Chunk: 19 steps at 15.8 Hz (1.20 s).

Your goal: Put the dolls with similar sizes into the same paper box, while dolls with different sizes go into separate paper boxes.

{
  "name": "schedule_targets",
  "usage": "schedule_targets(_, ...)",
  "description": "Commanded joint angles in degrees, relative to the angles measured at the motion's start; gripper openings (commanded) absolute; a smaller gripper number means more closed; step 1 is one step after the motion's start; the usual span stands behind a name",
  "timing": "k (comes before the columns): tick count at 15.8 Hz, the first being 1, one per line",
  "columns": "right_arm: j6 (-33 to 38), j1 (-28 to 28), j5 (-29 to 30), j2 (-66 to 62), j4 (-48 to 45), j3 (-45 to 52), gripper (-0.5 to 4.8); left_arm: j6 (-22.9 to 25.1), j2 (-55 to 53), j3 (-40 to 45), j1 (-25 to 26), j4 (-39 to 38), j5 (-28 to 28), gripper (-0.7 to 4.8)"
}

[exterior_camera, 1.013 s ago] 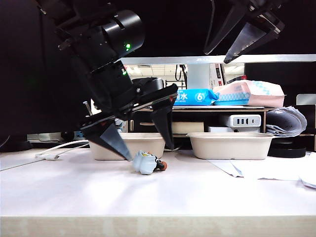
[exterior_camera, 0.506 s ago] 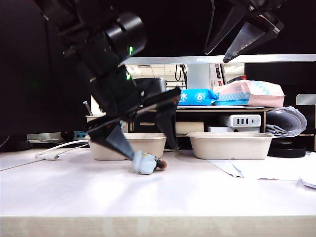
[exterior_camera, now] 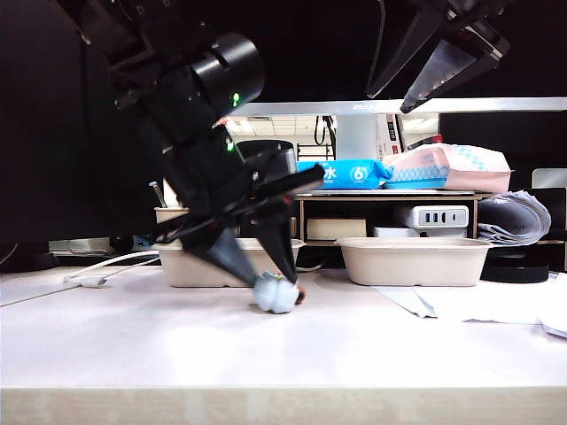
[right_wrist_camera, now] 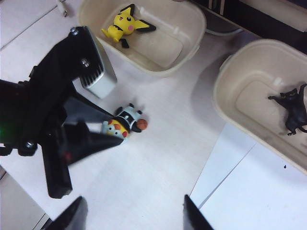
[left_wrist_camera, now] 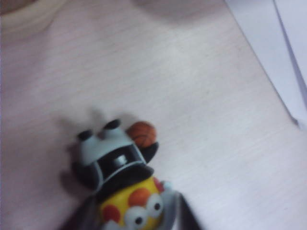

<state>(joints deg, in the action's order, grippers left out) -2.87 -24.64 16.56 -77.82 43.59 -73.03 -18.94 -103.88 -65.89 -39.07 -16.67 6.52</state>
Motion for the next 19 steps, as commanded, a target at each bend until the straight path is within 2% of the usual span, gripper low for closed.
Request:
schedule_targets(1,-0.3,0.0,0.1,0.2,-0.5,-0.1,2.59,0.3,0.1,-0.2,0.0,0.1,-0.1,-0.06)
schedule_targets(4,-0.4,0.0,0.1,0.2,-0.5,-0.1,2.59,0.3,0.1,-0.2,0.1,0.5,0.2,-0.06)
schedule_targets(5,-0.4,0.0,0.1,0.2,-0.5,-0.1,2.59,0.3,0.1,-0.2,0.1,1.0,1.5,0.46)
schedule_targets(6,-0.4,0.0,0.1,0.2,-0.5,-0.1,2.59,-1.3,0.2,-0.3,0.1,2.5,3.2,2.94)
schedule_targets(7,-0.4,0.0,0.1,0.2,-0.5,-0.1,2.59,-3.0,0.2,-0.7,0.1,3.3,3.5,4.79)
schedule_targets(9,-0.5,0.0,0.1,0.2,-0.5,-0.1,2.59,-3.8,0.2,-3.2,-0.2,3.9,3.8,4.79)
schedule_targets(11,-1.9,0.2,-0.4,0.2,-0.1,-0.1,2.51,-3.1,0.2,-10.2,-1.9,1.6,4.0,4.79)
schedule_targets(15,-3.1,2.2,-0.6,0.2,-0.1,-0.1,2.52,-13.5,-0.3,-14.5,-3.7,0.9,1.6,4.79)
schedule_targets(19,-3.6,8.0,-0.4,0.2,-0.8,-0.1,2.52,-17.6,-4.9,-14.5,-5.2,-2.2,0.8,4.79)
